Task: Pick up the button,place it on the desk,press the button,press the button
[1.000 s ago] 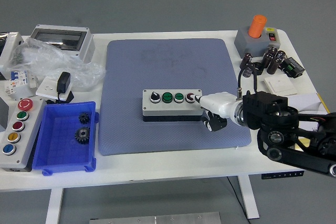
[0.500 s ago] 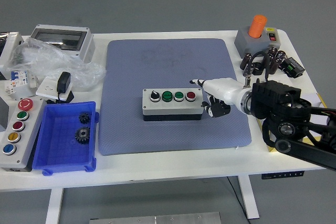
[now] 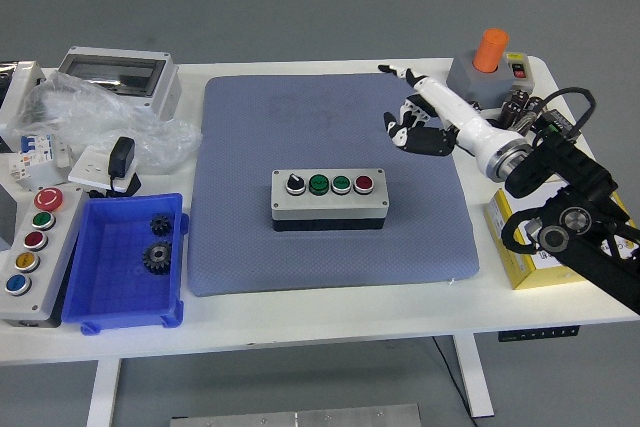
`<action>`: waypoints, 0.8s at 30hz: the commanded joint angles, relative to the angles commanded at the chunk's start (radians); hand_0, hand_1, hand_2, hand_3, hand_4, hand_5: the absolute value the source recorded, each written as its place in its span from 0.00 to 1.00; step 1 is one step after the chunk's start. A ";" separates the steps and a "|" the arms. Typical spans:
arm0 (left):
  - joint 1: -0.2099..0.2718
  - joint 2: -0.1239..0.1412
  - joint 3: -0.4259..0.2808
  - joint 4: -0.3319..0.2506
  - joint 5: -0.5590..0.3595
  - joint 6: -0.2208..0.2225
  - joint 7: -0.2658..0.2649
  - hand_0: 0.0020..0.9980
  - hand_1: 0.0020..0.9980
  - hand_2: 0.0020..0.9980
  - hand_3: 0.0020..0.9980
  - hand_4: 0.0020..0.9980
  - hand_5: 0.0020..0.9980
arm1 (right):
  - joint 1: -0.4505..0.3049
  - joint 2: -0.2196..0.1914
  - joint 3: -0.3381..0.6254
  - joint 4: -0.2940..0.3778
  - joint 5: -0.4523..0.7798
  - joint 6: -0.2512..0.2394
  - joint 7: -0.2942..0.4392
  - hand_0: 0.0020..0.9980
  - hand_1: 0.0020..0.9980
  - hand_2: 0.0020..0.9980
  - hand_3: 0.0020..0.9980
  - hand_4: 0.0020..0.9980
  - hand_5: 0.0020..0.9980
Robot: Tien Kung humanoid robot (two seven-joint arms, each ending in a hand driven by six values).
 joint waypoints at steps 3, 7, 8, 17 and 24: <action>-0.011 0.009 -0.020 -0.005 0.027 0.002 -0.003 0.62 0.67 0.60 0.61 0.72 0.29 | -0.053 -0.007 0.094 -0.033 0.095 -0.078 0.120 0.62 0.63 0.66 0.76 0.88 0.54; -0.024 0.029 -0.075 -0.017 0.087 0.008 -0.008 0.62 0.67 0.60 0.61 0.72 0.30 | -0.107 -0.027 0.209 -0.045 0.213 -0.140 0.272 0.77 0.69 0.71 0.74 0.91 0.60; -0.027 0.035 -0.088 -0.021 0.102 0.009 -0.009 0.62 0.67 0.60 0.61 0.72 0.30 | -0.120 -0.030 0.238 -0.044 0.241 -0.142 0.307 0.77 0.69 0.71 0.74 0.91 0.60; -0.048 0.078 -0.246 -0.070 0.262 0.021 -0.009 0.62 0.67 0.60 0.61 0.72 0.30 | -0.216 -0.039 0.454 -0.001 0.380 -0.127 0.521 0.81 0.72 0.73 0.74 0.92 0.68; -0.071 0.088 -0.394 -0.151 0.413 0.029 0.000 0.62 0.67 0.61 0.62 0.72 0.30 | -0.272 -0.059 0.610 0.039 0.414 -0.119 0.564 0.82 0.72 0.73 0.74 0.97 0.80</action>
